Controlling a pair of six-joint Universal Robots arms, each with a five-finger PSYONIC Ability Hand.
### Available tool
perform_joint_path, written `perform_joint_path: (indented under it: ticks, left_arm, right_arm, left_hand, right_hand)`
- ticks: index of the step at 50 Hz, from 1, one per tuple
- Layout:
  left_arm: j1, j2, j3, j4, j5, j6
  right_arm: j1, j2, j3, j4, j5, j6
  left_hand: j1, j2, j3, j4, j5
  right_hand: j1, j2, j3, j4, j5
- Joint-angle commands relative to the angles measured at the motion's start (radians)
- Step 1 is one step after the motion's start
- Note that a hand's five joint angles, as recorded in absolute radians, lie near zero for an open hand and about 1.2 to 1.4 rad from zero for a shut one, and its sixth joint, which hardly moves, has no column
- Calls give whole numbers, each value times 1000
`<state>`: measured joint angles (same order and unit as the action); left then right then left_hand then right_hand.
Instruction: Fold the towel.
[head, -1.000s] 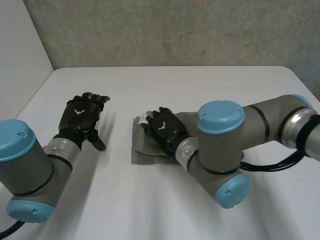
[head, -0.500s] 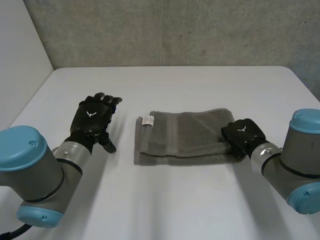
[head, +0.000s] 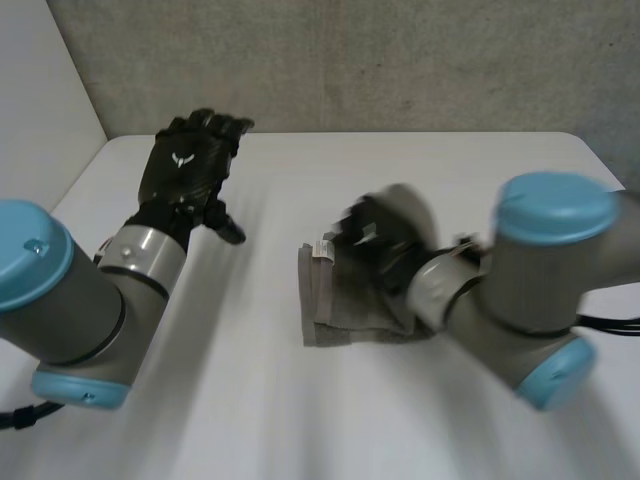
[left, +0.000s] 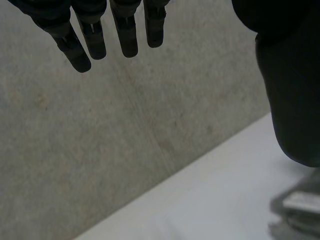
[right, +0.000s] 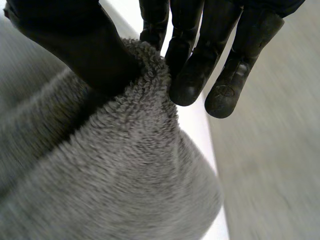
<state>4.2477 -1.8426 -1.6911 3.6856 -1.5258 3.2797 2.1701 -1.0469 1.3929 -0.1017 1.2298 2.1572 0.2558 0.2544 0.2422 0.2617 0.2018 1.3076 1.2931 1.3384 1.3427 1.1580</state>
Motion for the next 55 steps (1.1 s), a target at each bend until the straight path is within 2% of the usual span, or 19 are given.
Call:
perform_joint_path:
  ticks: [1, 2, 3, 4, 5, 6, 8, 9, 10, 11, 12, 13, 16, 23, 29, 40, 45, 52, 55]
  left_arm:
    - [-17, -18, 106, -68, -5, -52]
    - [-17, -18, 106, -68, -5, -52]
    - [-19, -24, 128, -88, -5, -66]
    - [-25, -36, 146, -107, -7, -80]
    - [-25, -37, 146, -107, -7, -80]
    - [-34, -50, 165, -122, -7, -92]
    - [-45, -64, 183, -133, -7, -107]
    - [-52, -78, 200, -142, -7, -124]
    - [-52, -78, 200, -142, -7, -124]
    - [-57, -95, 214, -148, -7, -140]
    - [-61, -113, 224, -153, -7, -152]
    - [-61, -113, 225, -153, -7, -152]
    - [-101, -185, 269, -182, -7, -169]
    - [-178, -322, 333, -239, -7, -166]
    - [-230, -455, 396, -285, -7, -157]
    - [-235, -495, 407, -341, -88, -155]
    - [-220, -422, 389, -372, -96, -155]
    - [-192, -250, 366, -427, -94, -157]
    - [-172, -161, 372, -467, -96, -158]
  right_arm:
    - [102, 71, -46, 8, -59, -36]
    - [102, 71, -48, 8, -32, -11]
    - [102, 71, -48, 8, -32, -11]
    - [99, 62, -45, 8, 14, 31]
    - [90, 38, -41, 11, 67, 100]
    - [89, 38, -41, 11, 68, 101]
    - [33, -45, -12, 4, 146, 316]
    - [33, -45, -12, 4, 146, 317]
    - [-7, -79, 12, 2, 164, 442]
    - [-44, -108, 35, 4, 165, 560]
    - [-44, -108, 35, 4, 165, 561]
    - [-73, -128, 50, 10, 159, 669]
    - [-113, -157, 70, 16, 154, 803]
    - [-162, -133, 90, 31, 131, 800]
    - [-171, 22, 68, 31, 137, 753]
    - [-168, 150, 11, 60, 146, 714]
    - [-165, 99, 3, 94, 148, 721]
    - [-168, -187, -15, 131, 168, 754]
    - [-170, -235, -35, 132, 191, 776]
  left_hand:
    - [-75, -73, -61, -81, -195]
    - [-75, -73, -61, -81, -195]
    - [-75, -73, -61, -81, -195]
    - [-75, -73, -61, -81, -195]
    - [-75, -73, -61, -81, -195]
    - [-75, -73, -61, -81, -195]
    - [-72, -70, -58, -78, -192]
    - [-72, -70, -58, -78, -192]
    - [-72, -70, -58, -78, -192]
    - [-72, -70, -58, -78, -192]
    - [-69, -67, -55, -75, -189]
    - [-69, -67, -55, -75, -189]
    - [-60, -59, -46, -66, -180]
    - [-57, -56, -43, -63, -178]
    - [-54, -53, -40, -60, -175]
    - [-57, -56, -43, -63, -178]
    - [-69, -67, -55, -75, -189]
    - [-77, -76, -64, -83, -198]
    - [-80, -79, -67, -86, -201]
  right_hand:
    - [-10, 4, -41, -45, -35]
    - [-478, -464, -509, -513, -503]
    - [-483, -468, -514, -518, -508]
    - [-826, -811, -857, -861, -851]
    - [-963, -948, -994, -998, -988]
    - [-964, -950, -995, -999, -989]
    - [-1069, -1055, -1100, -1104, -1094]
    - [-1070, -1055, -1101, -1105, -1095]
    - [-1116, -1102, -1147, -1152, -1141]
    - [-1120, -1105, -1151, -1155, -1145]
    - [-1120, -1105, -1151, -1155, -1145]
    - [-1120, -1105, -1151, -1155, -1145]
    - [-1120, -1105, -1151, -1155, -1145]
    - [-1123, -1108, -1154, -1158, -1148]
    - [-1129, -1114, -1159, -1164, -1154]
    - [-1133, -1119, -1164, -1168, -1158]
    - [-1133, -1119, -1164, -1168, -1158]
    - [-1133, -1119, -1164, -1168, -1158]
    - [-1133, -1119, -1164, -1168, -1158]
